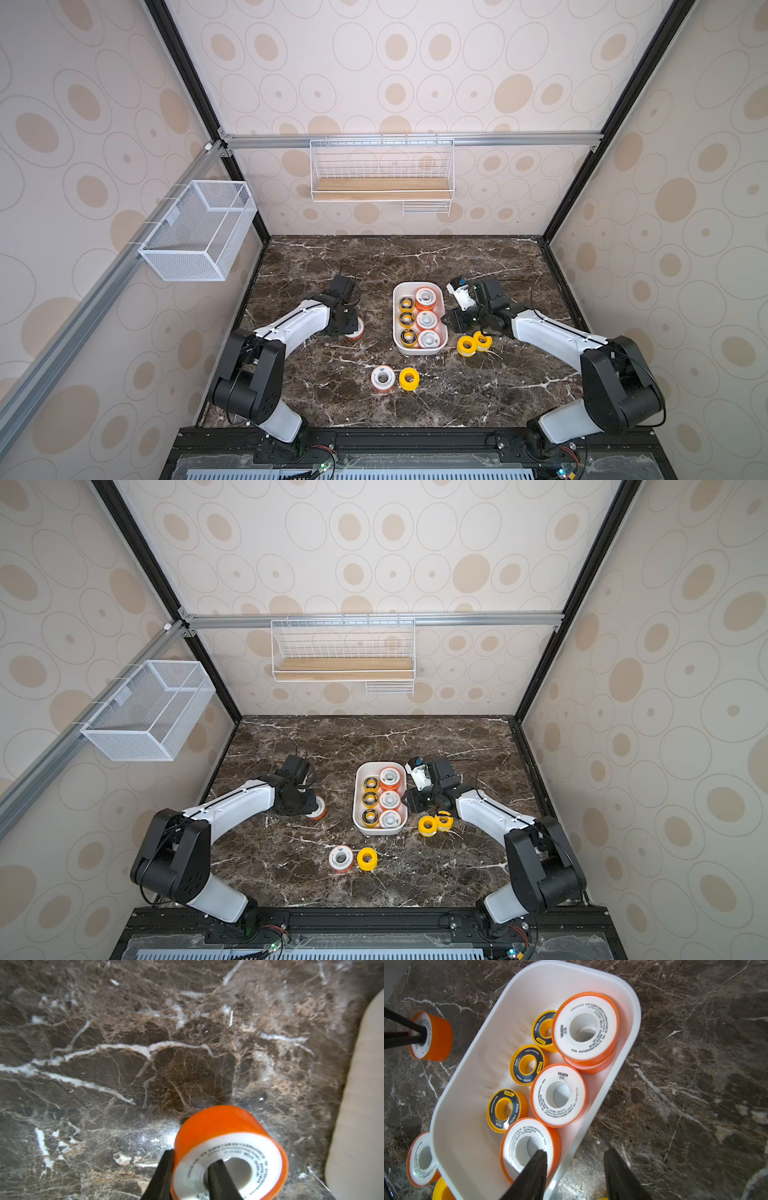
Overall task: Put the sealing tape into the storage box
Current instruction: Pick up the sealing tape at the center of the board.
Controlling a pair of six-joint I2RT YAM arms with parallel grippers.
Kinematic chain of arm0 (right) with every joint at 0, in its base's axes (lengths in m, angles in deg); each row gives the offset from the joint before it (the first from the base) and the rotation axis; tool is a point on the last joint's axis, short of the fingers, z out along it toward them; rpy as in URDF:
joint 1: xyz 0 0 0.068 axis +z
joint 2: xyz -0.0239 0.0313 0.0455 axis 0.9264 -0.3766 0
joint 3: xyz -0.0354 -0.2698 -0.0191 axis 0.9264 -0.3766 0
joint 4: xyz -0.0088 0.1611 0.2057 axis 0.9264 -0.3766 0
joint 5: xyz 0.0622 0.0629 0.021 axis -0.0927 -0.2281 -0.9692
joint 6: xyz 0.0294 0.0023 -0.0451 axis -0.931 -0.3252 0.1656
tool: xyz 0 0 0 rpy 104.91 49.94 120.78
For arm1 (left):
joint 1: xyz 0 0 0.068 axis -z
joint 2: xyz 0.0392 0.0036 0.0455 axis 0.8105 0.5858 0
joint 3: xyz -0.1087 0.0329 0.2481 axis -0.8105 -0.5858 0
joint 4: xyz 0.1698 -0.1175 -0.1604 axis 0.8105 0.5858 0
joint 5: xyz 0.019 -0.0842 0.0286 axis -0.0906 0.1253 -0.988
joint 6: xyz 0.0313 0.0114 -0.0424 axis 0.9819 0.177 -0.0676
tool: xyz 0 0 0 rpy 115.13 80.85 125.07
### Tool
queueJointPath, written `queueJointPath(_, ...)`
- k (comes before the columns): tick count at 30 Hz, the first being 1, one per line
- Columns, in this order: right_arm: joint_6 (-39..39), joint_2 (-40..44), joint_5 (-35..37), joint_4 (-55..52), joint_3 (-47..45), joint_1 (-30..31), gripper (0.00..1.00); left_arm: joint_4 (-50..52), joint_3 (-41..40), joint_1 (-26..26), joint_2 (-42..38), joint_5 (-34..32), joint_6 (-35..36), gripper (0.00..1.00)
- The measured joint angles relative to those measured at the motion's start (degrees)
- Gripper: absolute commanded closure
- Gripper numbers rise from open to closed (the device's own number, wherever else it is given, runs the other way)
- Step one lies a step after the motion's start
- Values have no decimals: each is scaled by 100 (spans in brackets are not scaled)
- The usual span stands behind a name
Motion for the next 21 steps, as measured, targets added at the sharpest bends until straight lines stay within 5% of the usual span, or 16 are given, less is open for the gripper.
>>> queueJointPath(12,-59,-286,-114,-70,166,-31,60,605,992,968,-225,-136,-39,74)
queueJointPath(21,-166,-424,-452,-59,179,-103,65,776,1906,1534,315,-205,-37,74)
